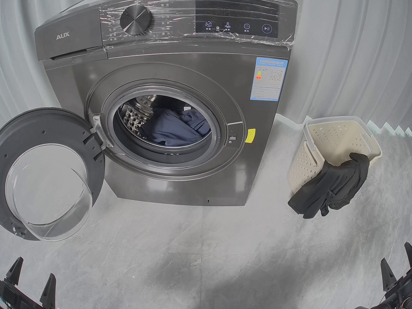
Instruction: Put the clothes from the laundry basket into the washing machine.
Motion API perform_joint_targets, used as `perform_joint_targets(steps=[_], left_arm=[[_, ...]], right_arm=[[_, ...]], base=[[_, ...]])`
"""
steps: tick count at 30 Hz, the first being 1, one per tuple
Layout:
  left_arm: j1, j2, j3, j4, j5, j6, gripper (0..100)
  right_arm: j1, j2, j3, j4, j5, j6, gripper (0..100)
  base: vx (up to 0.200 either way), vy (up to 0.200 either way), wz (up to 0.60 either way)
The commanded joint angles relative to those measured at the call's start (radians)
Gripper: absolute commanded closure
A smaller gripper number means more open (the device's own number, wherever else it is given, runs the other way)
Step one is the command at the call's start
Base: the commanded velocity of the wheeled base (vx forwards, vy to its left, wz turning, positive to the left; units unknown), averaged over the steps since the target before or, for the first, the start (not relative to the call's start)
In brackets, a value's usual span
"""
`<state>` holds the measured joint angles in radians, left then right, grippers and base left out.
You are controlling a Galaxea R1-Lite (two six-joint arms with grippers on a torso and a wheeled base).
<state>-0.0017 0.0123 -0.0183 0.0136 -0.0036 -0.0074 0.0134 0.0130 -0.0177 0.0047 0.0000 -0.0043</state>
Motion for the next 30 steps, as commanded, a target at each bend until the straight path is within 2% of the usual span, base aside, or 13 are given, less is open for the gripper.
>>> perform_joint_targets(steps=[1,14,18,24,30], left_arm=[[0.0,-0.011,0.014,0.0,0.001,0.0,0],[-0.001,-0.011,0.014,0.0,-0.012,-0.002,0],[-0.001,-0.011,0.014,0.0,-0.013,-0.002,0],[-0.003,-0.009,0.014,0.0,-0.013,-0.003,0],[-0.003,-0.009,0.014,0.0,-0.013,-0.008,0]], right_arm=[[0.0,-0.013,0.015,0.0,0.0,-0.002,0],[0.0,-0.013,0.015,0.0,0.0,0.0,0],[0.0,-0.013,0.015,0.001,0.005,-0.002,0],[0.0,-0.013,0.015,0.0,0.006,0.0,0],[0.0,-0.013,0.015,0.0,0.006,-0.002,0]], base=[[0.0,-0.2,0.0],[0.0,-0.2,0.0],[0.0,0.0,0.0],[0.0,0.0,-0.6],[0.0,0.0,0.0]])
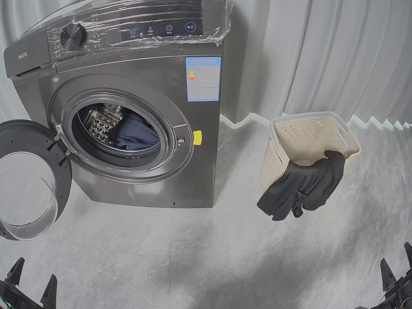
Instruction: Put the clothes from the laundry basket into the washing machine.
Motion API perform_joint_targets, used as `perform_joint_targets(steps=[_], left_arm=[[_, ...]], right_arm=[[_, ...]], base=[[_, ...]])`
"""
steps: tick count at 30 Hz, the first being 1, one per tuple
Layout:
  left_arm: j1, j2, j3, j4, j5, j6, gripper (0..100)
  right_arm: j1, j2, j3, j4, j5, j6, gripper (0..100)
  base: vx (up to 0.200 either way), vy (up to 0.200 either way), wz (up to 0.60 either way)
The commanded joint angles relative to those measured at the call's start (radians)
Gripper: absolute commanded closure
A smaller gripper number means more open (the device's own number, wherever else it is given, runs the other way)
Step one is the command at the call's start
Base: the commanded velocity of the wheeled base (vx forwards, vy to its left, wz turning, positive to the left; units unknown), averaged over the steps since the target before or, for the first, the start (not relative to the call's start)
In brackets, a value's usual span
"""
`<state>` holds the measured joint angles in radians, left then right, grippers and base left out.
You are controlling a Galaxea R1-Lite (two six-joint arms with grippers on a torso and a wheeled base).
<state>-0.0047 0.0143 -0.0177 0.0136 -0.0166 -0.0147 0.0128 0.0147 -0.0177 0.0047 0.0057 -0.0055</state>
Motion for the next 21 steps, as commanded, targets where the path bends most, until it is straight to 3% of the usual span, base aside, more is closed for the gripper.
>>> perform_joint_targets(steps=[1,5,21], left_arm=[[0.0,-0.013,0.013,0.0,0.0,-0.001,0],[0.0,-0.013,0.012,0.0,0.0,0.002,0],[0.0,-0.013,0.012,0.0,0.001,-0.002,0]], right_arm=[[0.001,-0.015,0.015,0.0,0.0,-0.001,0],[0.001,-0.015,0.015,0.0,-0.001,-0.001,0],[0.001,-0.015,0.015,0.0,0.0,-0.001,0]], base=[[0.0,0.0,0.0],[0.0,0.0,0.0],[0.0,-0.2,0.0]])
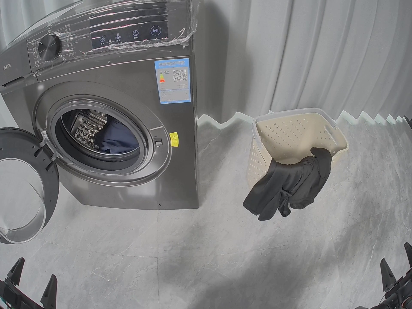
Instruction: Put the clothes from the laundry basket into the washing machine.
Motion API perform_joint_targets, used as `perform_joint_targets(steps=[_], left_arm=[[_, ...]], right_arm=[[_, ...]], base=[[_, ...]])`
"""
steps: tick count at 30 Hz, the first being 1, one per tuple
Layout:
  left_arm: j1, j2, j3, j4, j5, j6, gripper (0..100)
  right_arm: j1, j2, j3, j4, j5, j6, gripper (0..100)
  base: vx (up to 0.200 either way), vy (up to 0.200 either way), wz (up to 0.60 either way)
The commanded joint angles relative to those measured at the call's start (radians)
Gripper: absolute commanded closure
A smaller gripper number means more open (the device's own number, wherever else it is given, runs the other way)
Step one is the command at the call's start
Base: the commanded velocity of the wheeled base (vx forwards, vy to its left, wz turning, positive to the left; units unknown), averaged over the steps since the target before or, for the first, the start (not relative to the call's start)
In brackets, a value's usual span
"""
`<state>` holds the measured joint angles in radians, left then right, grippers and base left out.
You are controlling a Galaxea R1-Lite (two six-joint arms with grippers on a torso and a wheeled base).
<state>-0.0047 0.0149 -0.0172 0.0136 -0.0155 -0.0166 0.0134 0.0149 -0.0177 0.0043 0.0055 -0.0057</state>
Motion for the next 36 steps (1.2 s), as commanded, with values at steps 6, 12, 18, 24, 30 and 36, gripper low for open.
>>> perform_joint_targets(steps=[6,12,18,24,30,36], left_arm=[[0.0,-0.012,0.013,0.0,0.0,-0.002,0],[0.0,-0.013,0.013,0.0,0.0,-0.002,0],[0.0,-0.012,0.013,0.0,0.0,-0.003,0],[0.0,-0.012,0.013,0.0,0.0,-0.002,0],[0.0,-0.012,0.013,0.0,0.0,-0.003,0],[0.0,-0.012,0.013,0.0,0.0,-0.005,0]], right_arm=[[0.0,-0.015,0.015,0.0,-0.001,0.0,0],[0.0,-0.015,0.015,0.0,0.001,0.0,0],[0.0,-0.015,0.015,0.0,0.001,0.0,0],[0.0,-0.015,0.015,0.0,0.001,0.0,0],[0.0,-0.015,0.015,0.0,0.001,0.0,0],[0.0,-0.015,0.015,0.0,0.001,0.0,0]], base=[[0.0,-0.2,0.0],[0.0,-0.2,0.0],[0.0,-0.2,0.0],[0.0,-0.167,0.0],[0.0,0.0,0.0],[0.0,0.0,0.0]])
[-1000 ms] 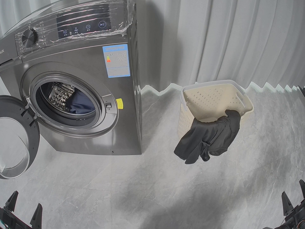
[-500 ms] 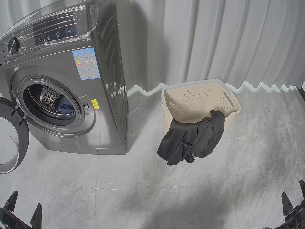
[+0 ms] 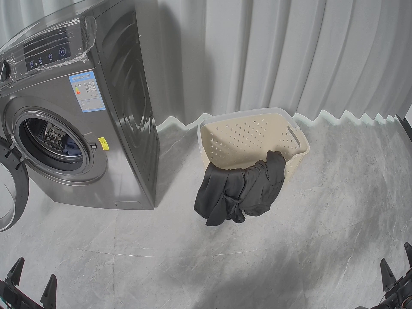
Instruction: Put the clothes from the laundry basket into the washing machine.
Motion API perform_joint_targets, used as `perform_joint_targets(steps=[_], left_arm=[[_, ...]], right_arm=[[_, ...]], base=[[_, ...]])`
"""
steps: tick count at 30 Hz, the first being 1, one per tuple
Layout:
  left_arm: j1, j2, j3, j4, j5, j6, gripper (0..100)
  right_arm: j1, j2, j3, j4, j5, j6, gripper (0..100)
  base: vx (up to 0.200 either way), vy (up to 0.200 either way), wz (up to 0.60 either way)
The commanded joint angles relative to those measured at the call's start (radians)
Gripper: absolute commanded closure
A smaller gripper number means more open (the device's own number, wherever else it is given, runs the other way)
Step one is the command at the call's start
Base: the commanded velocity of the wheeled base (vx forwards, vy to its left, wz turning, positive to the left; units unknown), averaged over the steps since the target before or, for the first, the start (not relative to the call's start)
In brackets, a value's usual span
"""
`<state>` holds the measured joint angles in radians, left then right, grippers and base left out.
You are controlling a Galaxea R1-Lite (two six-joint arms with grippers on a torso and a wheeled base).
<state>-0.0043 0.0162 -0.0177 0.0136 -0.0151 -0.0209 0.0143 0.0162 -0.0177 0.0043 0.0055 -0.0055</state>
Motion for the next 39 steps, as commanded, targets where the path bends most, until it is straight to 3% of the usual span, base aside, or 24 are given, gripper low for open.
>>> perform_joint_targets(steps=[1,17,29,39], left_arm=[[0.0,-0.013,0.013,0.0,0.0,-0.001,0],[0.0,-0.013,0.013,0.0,0.0,-0.001,0],[0.0,-0.013,0.012,0.0,0.0,-0.002,0],[0.0,-0.013,0.012,0.0,0.0,-0.001,0]], right_arm=[[0.0,-0.016,0.015,0.0,0.001,-0.001,0],[0.0,-0.016,0.015,0.0,0.001,-0.001,0],[0.0,-0.016,0.015,0.0,0.001,-0.001,0],[0.0,-0.016,0.015,0.0,0.001,-0.001,0]], base=[[0.0,0.0,0.0],[0.0,-0.188,0.0],[0.0,0.0,0.0],[0.2,0.0,0.0]])
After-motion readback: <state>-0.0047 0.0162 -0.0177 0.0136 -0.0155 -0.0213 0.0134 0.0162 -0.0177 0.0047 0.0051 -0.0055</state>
